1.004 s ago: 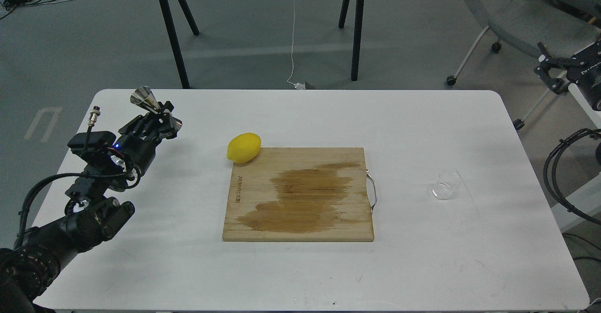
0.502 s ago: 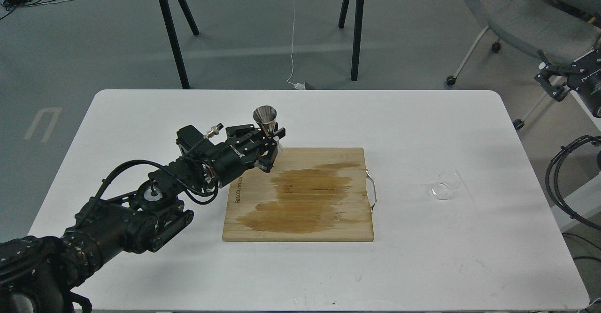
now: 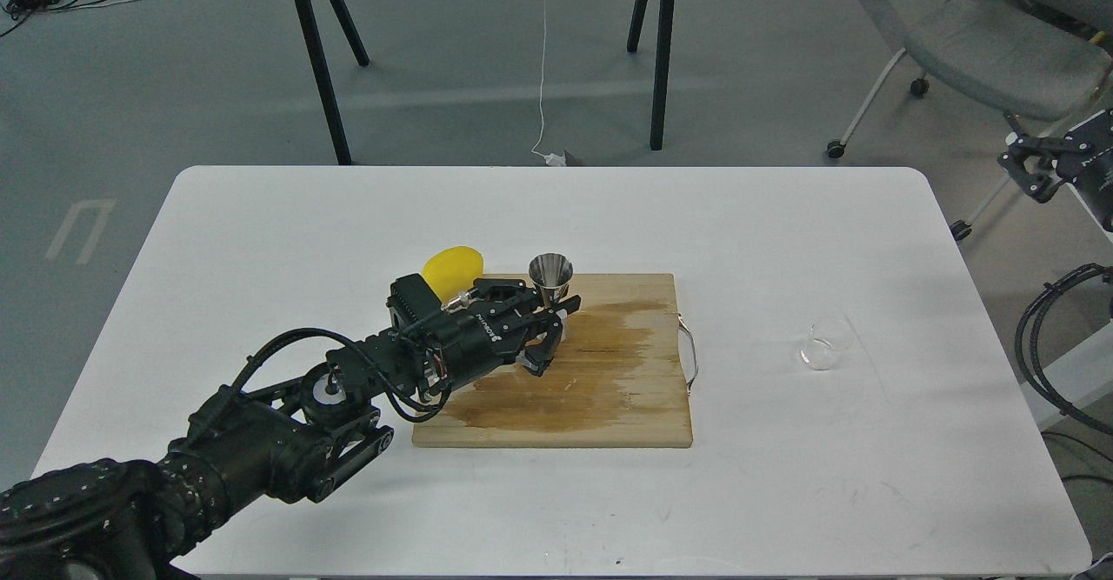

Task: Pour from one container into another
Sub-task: 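Carry the jigger onto the cutting board and set it upright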

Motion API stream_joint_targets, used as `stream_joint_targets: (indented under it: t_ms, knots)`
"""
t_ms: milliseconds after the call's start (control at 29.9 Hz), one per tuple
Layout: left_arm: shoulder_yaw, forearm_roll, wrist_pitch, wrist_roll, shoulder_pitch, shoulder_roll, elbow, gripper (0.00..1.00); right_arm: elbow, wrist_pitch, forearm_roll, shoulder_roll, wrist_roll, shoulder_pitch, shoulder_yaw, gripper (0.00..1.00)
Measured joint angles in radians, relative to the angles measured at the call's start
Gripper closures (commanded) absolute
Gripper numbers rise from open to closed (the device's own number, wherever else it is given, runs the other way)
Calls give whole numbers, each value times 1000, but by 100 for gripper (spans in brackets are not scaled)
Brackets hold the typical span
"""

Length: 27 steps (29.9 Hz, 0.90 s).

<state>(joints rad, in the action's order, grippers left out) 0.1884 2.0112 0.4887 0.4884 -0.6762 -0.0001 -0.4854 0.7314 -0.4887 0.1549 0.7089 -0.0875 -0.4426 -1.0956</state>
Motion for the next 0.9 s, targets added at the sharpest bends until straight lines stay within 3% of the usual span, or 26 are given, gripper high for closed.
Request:
stream_joint_targets:
  t_ms: [167, 335, 502, 636, 803, 903]
  knots:
    - [0, 0, 0, 0, 23, 0, 4, 84, -9, 0, 0, -5, 0, 1, -1, 0]
    - [4, 0, 0, 0, 29, 0, 5, 71, -13, 0, 0, -6, 0, 1, -1, 0]
    - [7, -2, 0, 0, 32, 0, 5, 52, -16, 0, 0, -6, 0, 2, -1, 0]
    - [8, -3, 0, 0, 32, 0, 4, 23, -20, 0, 0, -8, -1, 5, 0, 0]
    - [6, -6, 0, 0, 33, 0, 2, 8, -21, 0, 0, -8, -3, 12, 0, 0]
    - [3, -7, 0, 0, 35, 0, 1, 6, -22, 0, 0, -8, -4, 14, 0, 0]
